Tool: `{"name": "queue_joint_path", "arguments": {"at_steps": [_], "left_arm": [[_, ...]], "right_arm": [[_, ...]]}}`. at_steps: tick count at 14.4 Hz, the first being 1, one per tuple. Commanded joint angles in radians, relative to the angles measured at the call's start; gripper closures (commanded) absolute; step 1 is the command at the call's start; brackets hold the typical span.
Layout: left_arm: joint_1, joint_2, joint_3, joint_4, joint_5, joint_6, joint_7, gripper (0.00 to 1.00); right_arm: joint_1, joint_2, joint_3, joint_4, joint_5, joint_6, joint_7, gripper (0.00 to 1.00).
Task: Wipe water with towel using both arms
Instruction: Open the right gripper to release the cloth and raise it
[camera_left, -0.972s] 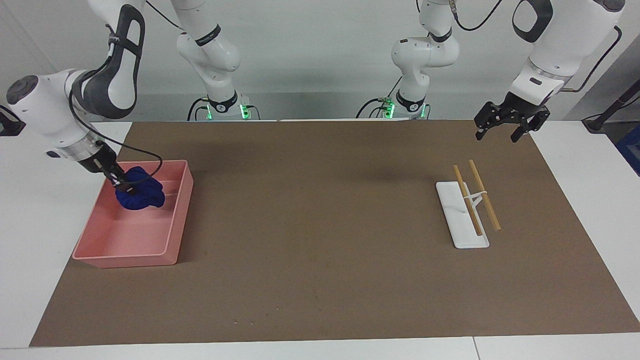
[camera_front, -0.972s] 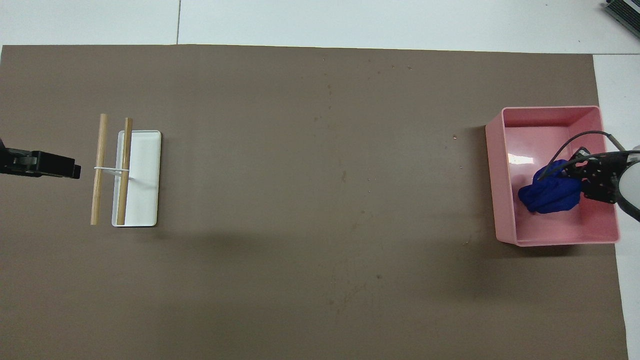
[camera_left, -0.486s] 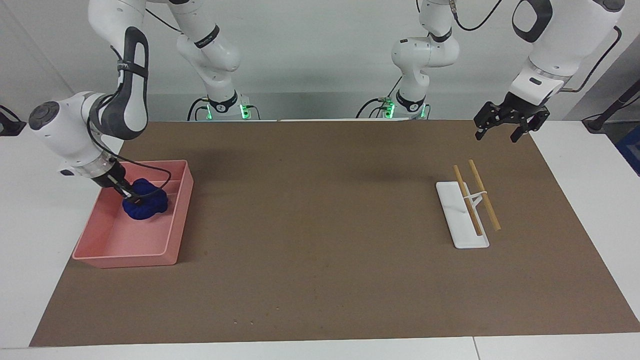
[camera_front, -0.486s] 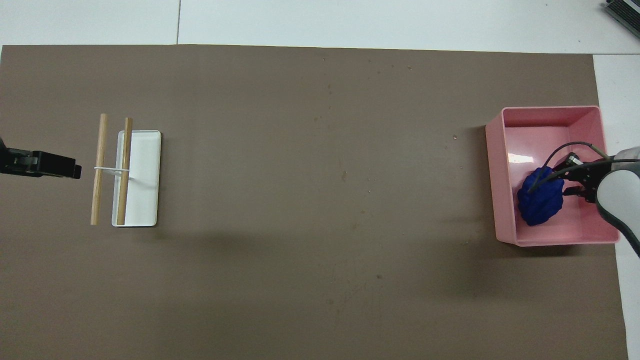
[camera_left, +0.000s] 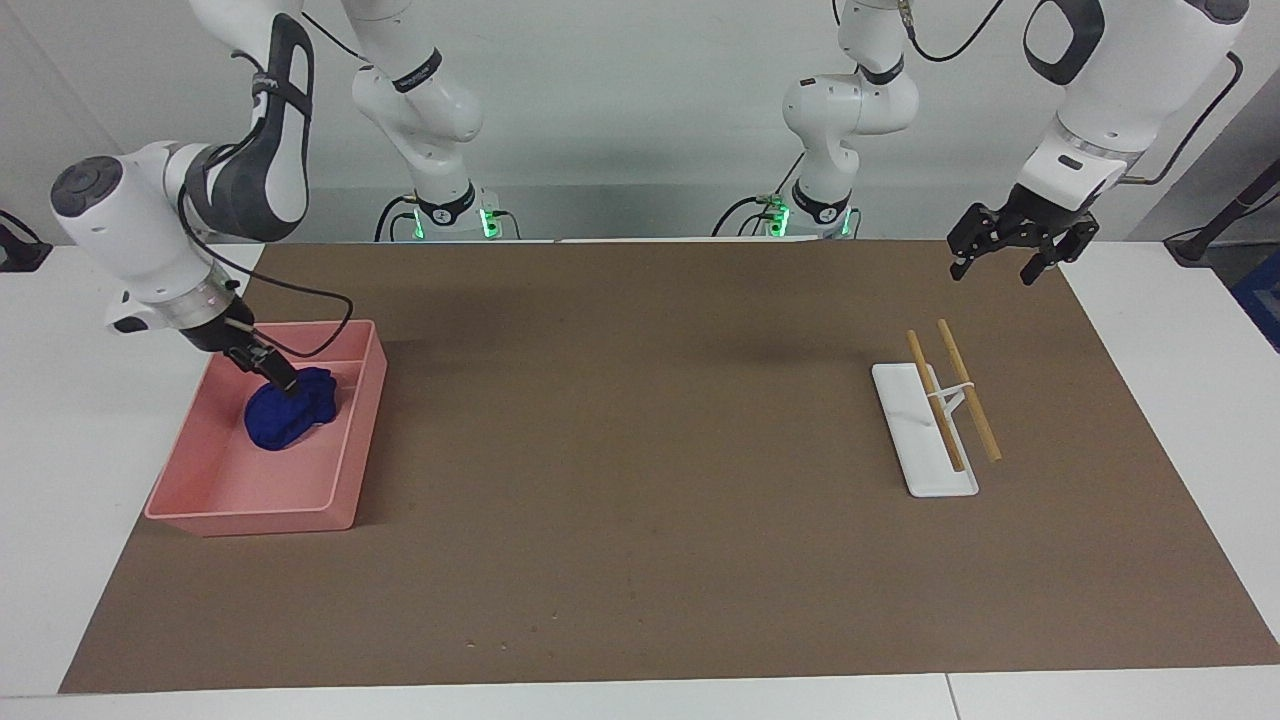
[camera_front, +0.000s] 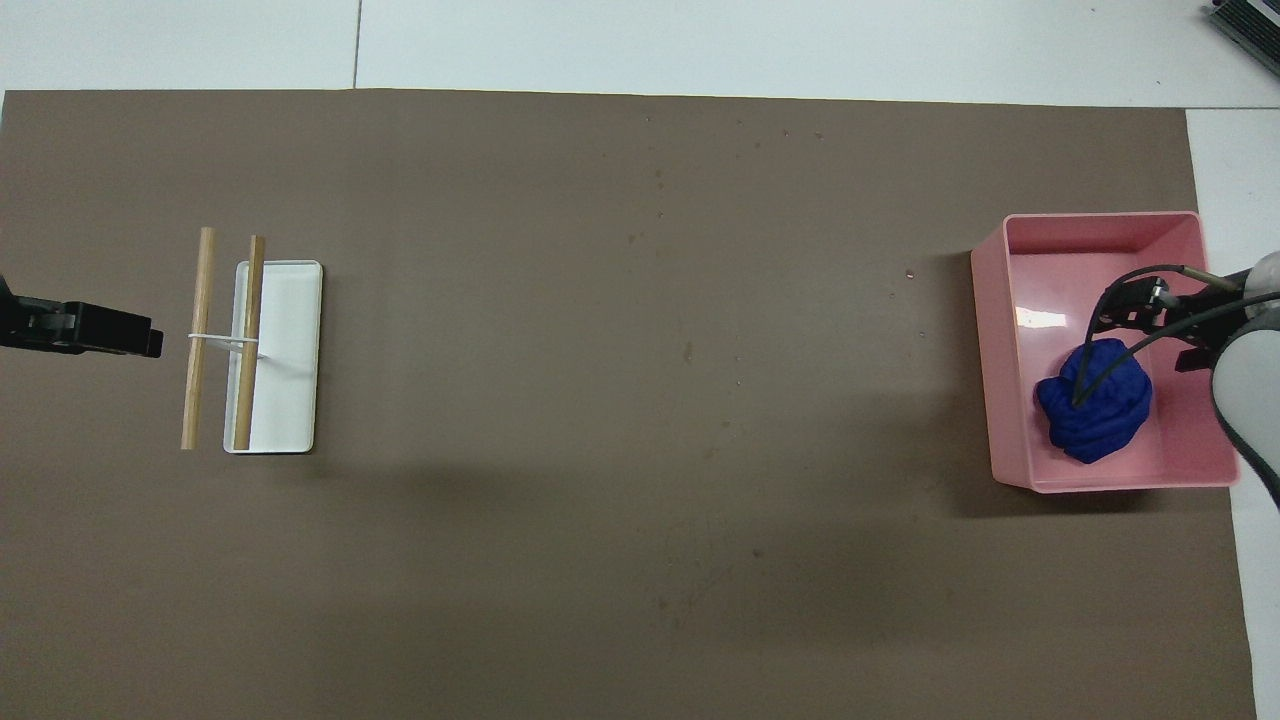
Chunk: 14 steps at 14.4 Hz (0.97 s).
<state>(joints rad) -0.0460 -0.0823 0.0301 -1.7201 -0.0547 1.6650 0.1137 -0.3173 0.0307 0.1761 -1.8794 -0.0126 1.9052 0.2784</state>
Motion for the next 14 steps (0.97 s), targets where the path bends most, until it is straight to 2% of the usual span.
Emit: {"name": "queue_joint_path", "arguments": {"at_steps": [1,4,9,14], "left_arm": [[-0.003,-0.011,0.004,0.004,-0.01,-0.013,0.003,0.0],[-0.003,-0.011,0.004,0.005,-0.01,-0.007,0.003,0.0],[0.003,-0.011,0.004,0.005,-0.01,-0.002,0.004,0.0],[0.003,-0.011,0.004,0.007,-0.01,0.001,0.004,0.0]], "right_arm": [[0.084,-0.015,0.005,0.077,-0.032,-0.119,-0.022,0.0],[0.179,-0.003,0.005,0.231,-0.032,-0.276,-0.013,0.0],[0.182,0.001,0.005,0.4,-0.024,-0.42,-0.016,0.0],[0.187,-0.008,0.01,0.372,-0.018,-0.407,-0.063,0.0]]}}
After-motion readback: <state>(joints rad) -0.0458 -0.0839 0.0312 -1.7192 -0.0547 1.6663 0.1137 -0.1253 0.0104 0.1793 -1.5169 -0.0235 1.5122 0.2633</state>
